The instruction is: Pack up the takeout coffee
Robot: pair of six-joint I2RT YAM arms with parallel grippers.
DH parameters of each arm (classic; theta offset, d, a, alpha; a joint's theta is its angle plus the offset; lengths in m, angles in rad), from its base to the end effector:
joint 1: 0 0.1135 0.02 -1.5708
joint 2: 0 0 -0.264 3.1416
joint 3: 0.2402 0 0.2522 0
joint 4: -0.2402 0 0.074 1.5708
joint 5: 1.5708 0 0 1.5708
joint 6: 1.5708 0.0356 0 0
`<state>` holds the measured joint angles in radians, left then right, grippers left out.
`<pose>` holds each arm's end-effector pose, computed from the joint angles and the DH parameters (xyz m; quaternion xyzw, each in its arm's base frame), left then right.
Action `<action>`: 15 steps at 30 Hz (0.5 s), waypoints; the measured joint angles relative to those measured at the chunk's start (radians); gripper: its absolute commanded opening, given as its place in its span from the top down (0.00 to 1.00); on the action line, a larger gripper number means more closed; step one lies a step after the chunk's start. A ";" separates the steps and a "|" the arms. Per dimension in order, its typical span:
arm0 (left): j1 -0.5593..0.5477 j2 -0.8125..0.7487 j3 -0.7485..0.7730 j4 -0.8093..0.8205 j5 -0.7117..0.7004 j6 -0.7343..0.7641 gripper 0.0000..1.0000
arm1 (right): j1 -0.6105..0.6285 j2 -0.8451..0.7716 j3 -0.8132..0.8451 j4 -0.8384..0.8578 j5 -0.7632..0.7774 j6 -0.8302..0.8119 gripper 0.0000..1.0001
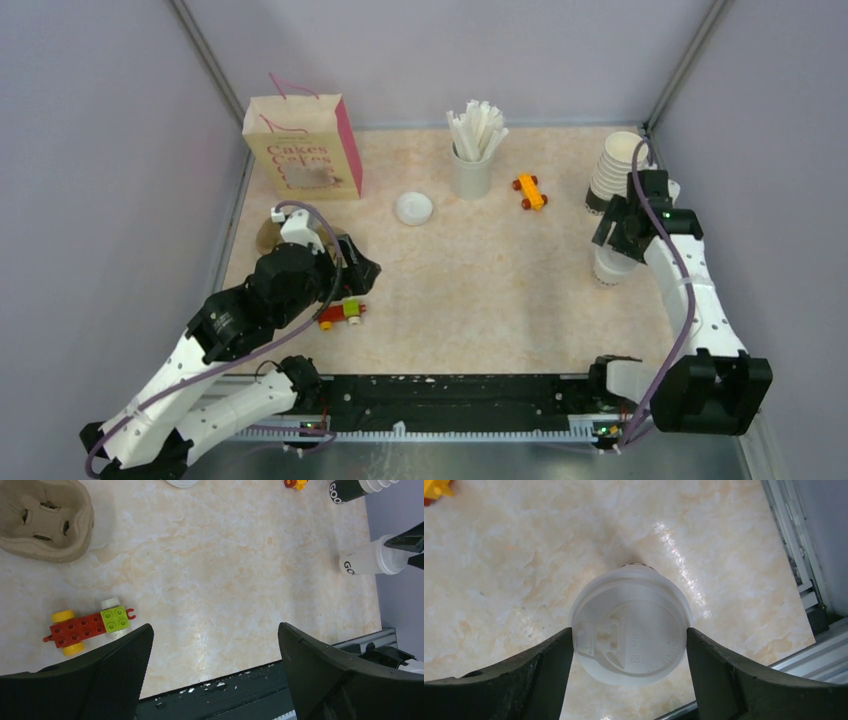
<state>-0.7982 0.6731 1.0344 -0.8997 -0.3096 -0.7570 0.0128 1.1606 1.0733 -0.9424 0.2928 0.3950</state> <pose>0.0874 -0.0742 0.3655 -0.0584 0.8607 -0.2466 0.4416 0.2198 -0.0075 0.3014 0.2194 0.9286 -0.0841 0.2874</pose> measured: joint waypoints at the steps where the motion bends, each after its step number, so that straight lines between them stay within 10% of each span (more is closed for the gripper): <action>1: 0.000 0.002 -0.002 0.000 0.008 0.000 0.01 | -0.039 0.002 0.000 0.009 -0.011 -0.011 0.22; 15: 0.000 -0.003 0.000 -0.025 0.031 0.002 0.01 | -0.126 0.064 -0.068 0.107 -0.108 -0.034 0.10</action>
<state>-0.7982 0.6697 1.0340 -0.9249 -0.2787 -0.7555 -0.1135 1.2247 1.0058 -0.8352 0.1852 0.3607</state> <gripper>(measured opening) 0.987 0.840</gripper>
